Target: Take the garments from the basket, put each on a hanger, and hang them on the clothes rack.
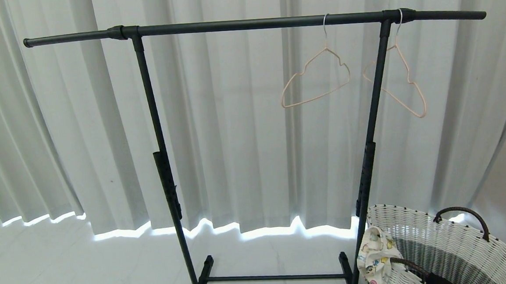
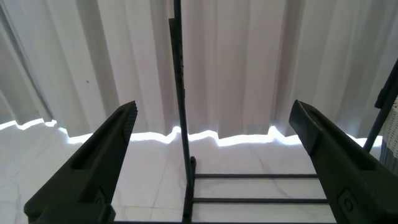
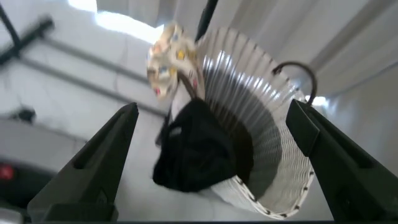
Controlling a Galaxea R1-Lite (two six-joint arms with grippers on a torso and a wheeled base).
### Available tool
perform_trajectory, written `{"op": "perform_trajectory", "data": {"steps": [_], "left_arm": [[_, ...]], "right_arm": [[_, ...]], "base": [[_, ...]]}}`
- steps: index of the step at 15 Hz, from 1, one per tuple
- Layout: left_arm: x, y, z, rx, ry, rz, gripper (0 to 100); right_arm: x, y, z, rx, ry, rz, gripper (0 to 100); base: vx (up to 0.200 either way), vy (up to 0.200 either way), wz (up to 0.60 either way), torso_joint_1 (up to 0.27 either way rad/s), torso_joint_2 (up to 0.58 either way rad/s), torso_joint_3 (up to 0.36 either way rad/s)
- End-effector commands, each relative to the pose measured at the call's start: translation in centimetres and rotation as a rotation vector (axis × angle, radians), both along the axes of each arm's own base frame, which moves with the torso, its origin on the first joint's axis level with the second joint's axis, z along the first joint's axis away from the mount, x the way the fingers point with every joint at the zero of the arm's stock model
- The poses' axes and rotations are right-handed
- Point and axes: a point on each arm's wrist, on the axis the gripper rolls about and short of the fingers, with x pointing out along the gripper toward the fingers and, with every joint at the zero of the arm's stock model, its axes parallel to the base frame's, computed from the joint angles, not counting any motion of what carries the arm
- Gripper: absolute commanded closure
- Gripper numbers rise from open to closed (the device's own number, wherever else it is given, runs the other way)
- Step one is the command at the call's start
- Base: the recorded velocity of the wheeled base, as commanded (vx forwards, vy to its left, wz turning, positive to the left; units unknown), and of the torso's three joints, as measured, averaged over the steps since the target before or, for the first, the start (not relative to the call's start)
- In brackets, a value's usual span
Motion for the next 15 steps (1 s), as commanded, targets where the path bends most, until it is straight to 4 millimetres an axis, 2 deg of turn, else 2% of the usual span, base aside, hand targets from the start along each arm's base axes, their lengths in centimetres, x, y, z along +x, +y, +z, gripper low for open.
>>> {"op": "perform_trajectory", "data": {"steps": [1,4,9,11,15], "left_arm": [[0.0,0.0,0.0,0.0,0.002,0.0,0],[0.0,0.0,0.0,0.0,0.002,0.0,0],[0.0,0.0,0.0,0.0,0.002,0.0,0],[0.0,0.0,0.0,0.0,0.002,-0.002,0],[0.0,0.0,0.0,0.0,0.002,-0.002,0]], "right_arm": [[7.7,0.5,-4.4,-0.159,0.327,0.086,0],[9.5,0.5,-7.3,-0.219,0.469,0.106,0],[11.7,-0.1,-11.4,-0.27,0.534,0.024,0],[12.4,-0.1,-12.3,-0.292,0.539,0.006,0],[14.0,-0.6,-12.7,-0.302,0.534,-0.038,0]], "base": [[0.0,0.0,0.0,0.0,0.0,0.0],[0.0,0.0,0.0,0.0,0.0,0.0],[0.0,0.0,0.0,0.0,0.0,0.0],[0.0,0.0,0.0,0.0,0.0,0.0],[0.0,0.0,0.0,0.0,0.0,0.0]]}}
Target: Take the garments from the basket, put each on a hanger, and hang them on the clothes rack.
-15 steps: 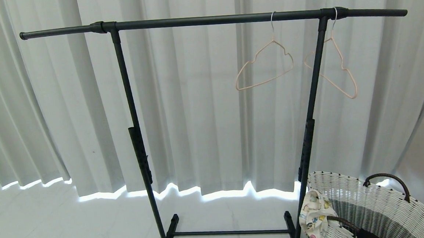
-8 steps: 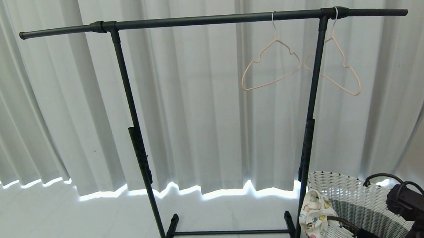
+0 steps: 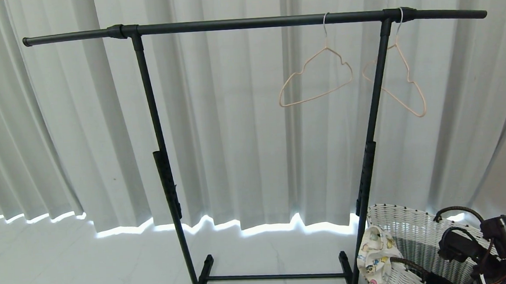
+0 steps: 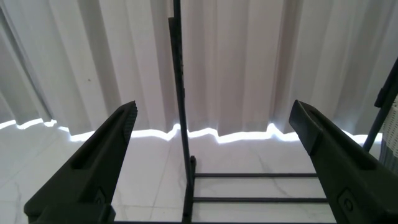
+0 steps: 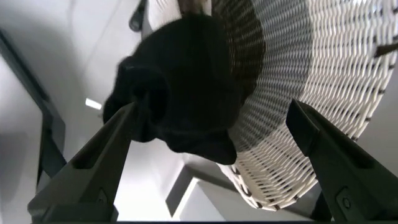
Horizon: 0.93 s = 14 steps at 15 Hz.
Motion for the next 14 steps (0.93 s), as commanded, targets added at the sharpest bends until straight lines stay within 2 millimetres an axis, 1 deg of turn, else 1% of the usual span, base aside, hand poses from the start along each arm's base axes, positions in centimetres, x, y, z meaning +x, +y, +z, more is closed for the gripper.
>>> {"op": "perform_trajectory", "data": {"steps": [1,3,8,9,12,14], "left_arm": [[0.01,0.0,0.0,0.0,0.002,0.0,0],[0.01,0.0,0.0,0.0,0.002,0.001,0],[0.01,0.0,0.0,0.002,0.001,0.001,0],[0.01,0.0,0.0,0.002,0.001,0.001,0],[0.01,0.0,0.0,0.011,0.001,0.001,0],[0.01,-0.01,0.0,0.023,0.0,0.0,0]], "right_arm": [[0.79,-0.12,-0.64,-0.001,0.02,-0.007,0],[1.21,-0.12,-0.89,-0.003,0.009,-0.007,0],[1.37,-0.15,-1.11,-0.003,0.009,-0.01,0],[1.42,-0.15,-1.11,-0.002,0.004,-0.01,100],[1.62,-0.15,-1.33,-0.006,-0.01,-0.01,100],[1.09,-0.13,-0.86,-0.044,-0.023,-0.026,100]], "base": [[0.0,0.0,0.0,0.0,0.0,0.0],[0.0,0.0,0.0,0.0,0.0,0.0],[0.0,0.0,0.0,0.0,0.0,0.0],[0.0,0.0,0.0,0.0,0.0,0.0],[0.0,0.0,0.0,0.0,0.0,0.0],[0.0,0.0,0.0,0.0,0.0,0.0]]}}
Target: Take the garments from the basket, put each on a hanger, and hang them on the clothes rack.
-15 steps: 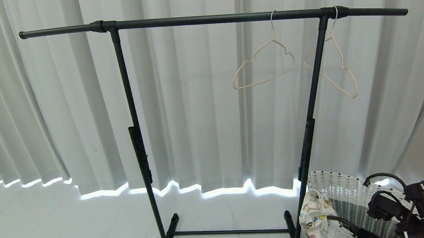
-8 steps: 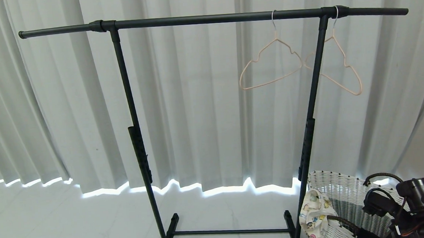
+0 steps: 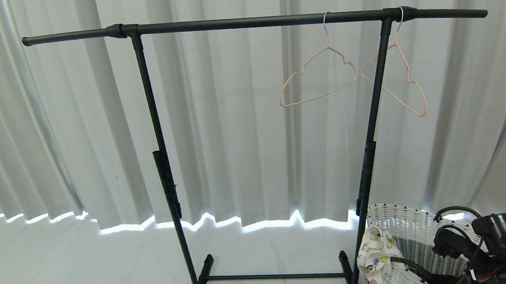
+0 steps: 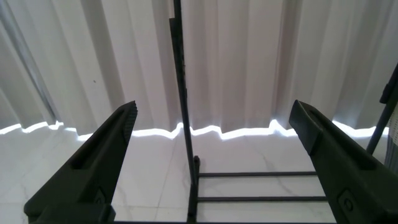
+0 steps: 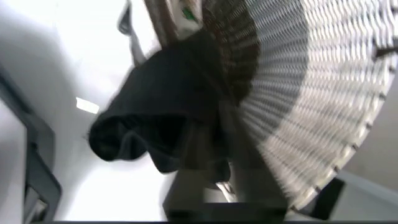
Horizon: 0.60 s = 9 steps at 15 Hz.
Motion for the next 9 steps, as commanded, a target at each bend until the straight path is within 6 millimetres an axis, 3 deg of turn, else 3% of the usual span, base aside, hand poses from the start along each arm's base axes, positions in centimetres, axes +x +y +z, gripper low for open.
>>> {"op": "perform_trajectory", "data": {"steps": [1,5,9], "left_arm": [[0.0,0.0,0.0,0.003,0.002,0.0,0],[0.0,0.0,0.0,0.012,0.001,-0.003,0],[0.0,0.0,0.0,0.015,-0.001,-0.005,0]], "right_arm": [[-0.4,0.1,0.5,-0.015,-0.018,-0.002,100],[-2.2,0.2,5.2,-0.017,-0.199,0.007,100],[-4.7,0.2,12.2,0.015,-0.232,0.024,100]], "base": [[0.0,0.0,0.0,0.0,0.0,0.0],[0.0,0.0,0.0,0.0,0.0,0.0],[0.0,0.0,0.0,0.0,0.0,0.0]]}}
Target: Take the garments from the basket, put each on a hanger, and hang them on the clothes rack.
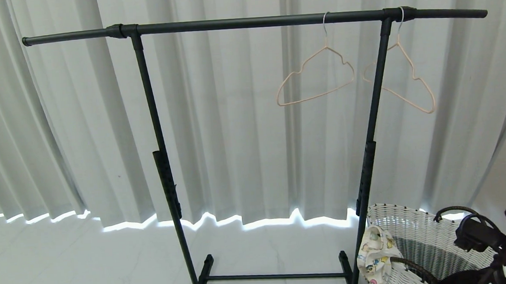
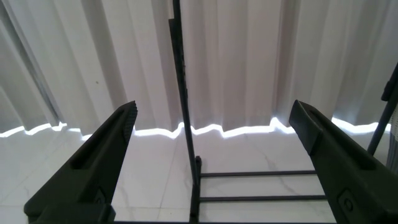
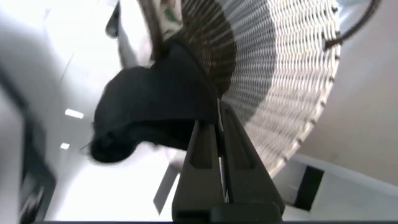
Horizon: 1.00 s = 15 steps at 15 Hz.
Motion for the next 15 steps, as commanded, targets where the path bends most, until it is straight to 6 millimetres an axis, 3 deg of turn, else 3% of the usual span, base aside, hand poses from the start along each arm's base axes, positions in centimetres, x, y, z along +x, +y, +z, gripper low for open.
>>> {"op": "perform_trajectory", "data": {"steps": [1,2,4,8,11,15], "left_arm": [[0.0,0.0,0.0,0.0,0.002,0.001,0],[0.0,0.0,0.0,0.0,0.001,-0.001,0],[0.0,0.0,0.0,-0.002,0.003,-0.001,0],[0.0,0.0,0.0,-0.002,0.001,0.001,0],[0.0,0.0,0.0,-0.002,0.003,-0.001,0],[0.0,0.0,0.0,-0.005,0.003,-0.001,0]], "right_arm": [[-1.8,0.1,6.9,0.04,-0.185,0.023,100],[-3.2,0.1,8.8,0.057,-0.194,0.037,100],[-4.3,0.0,10.7,0.063,-0.258,0.043,100],[-3.8,0.2,14.3,0.068,-0.392,0.062,100],[-3.6,0.7,15.6,0.091,-0.438,0.111,100],[-3.2,2.1,15.9,0.113,-0.435,0.198,100]], "base": [[0.0,0.0,0.0,0.0,0.0,0.0],[0.0,0.0,0.0,0.0,0.0,0.0],[0.0,0.0,0.0,0.0,0.0,0.0],[0.0,0.0,0.0,0.0,0.0,0.0],[-0.133,0.0,0.0,0.003,0.0,0.003],[-0.2,0.0,0.0,0.002,0.0,0.0]]}}
